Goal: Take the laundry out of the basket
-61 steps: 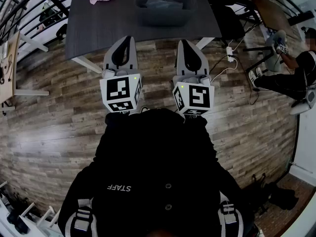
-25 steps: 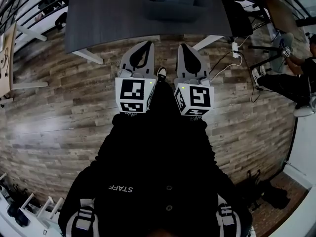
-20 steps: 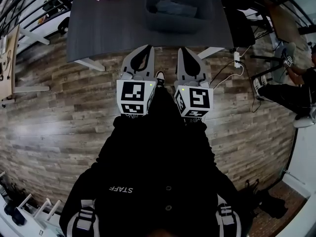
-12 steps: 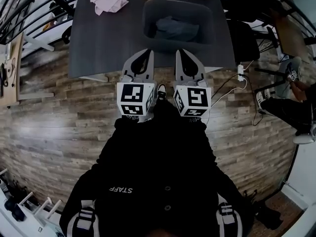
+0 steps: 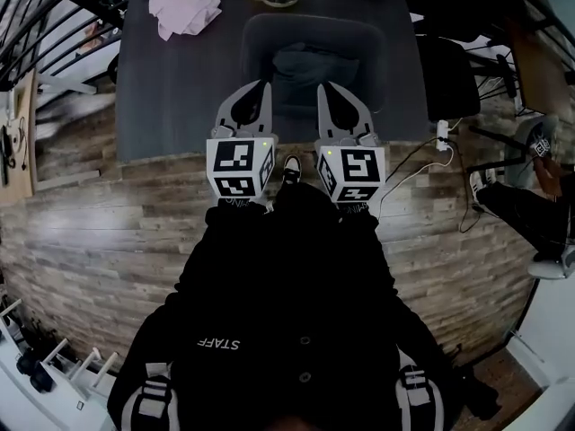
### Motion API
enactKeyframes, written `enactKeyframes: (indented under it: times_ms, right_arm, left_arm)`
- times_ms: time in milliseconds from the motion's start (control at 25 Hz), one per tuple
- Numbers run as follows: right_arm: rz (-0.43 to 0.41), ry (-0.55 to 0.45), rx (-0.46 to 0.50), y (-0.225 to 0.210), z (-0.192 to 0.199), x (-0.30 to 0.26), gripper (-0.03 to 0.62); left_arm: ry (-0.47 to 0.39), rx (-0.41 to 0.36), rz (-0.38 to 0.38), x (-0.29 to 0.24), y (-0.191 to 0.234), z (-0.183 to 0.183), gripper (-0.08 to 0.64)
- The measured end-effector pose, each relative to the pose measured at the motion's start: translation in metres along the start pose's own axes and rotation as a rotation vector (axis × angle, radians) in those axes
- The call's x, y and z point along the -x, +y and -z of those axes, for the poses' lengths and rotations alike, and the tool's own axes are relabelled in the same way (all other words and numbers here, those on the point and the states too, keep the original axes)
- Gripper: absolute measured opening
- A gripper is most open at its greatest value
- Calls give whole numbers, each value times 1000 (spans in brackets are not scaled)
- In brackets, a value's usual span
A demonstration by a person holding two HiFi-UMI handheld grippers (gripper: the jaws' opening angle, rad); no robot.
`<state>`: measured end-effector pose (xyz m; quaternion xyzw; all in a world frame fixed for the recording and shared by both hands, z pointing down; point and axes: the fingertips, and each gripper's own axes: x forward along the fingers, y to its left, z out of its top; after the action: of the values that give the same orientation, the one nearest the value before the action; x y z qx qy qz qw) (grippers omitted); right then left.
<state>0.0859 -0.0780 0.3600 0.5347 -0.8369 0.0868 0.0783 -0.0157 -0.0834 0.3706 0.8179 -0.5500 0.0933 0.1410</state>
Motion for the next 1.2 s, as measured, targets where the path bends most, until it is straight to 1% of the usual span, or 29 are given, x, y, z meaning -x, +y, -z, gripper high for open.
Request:
enactKeyframes:
  times_ms: [120, 320, 440, 560, 720, 920, 1200]
  right_arm:
    - [-7, 33, -4, -8, 7, -19, 14]
    - [-55, 124, 6, -16, 26, -51, 14]
    - [-46, 179, 15, -17, 40, -65, 14]
    - [-41, 235, 8, -16, 54, -77, 14]
    - [-58, 289, 10, -23, 65, -95, 14]
    - [-65, 341, 22, -33, 76, -116, 14]
    - [-116, 441, 42, -40, 98, -144, 19]
  left_arm:
    - [30, 26, -11, -18, 9, 6, 2]
    - [102, 64, -6, -43, 24, 25, 2]
    - [154, 107, 8, -56, 37, 41, 2]
    - [214, 129, 25, -68, 48, 53, 2]
    - [262, 126, 41, -85, 56, 57, 2]
    - [299, 126, 50, -106, 61, 63, 2]
    - [343, 148, 57, -136, 67, 70, 2]
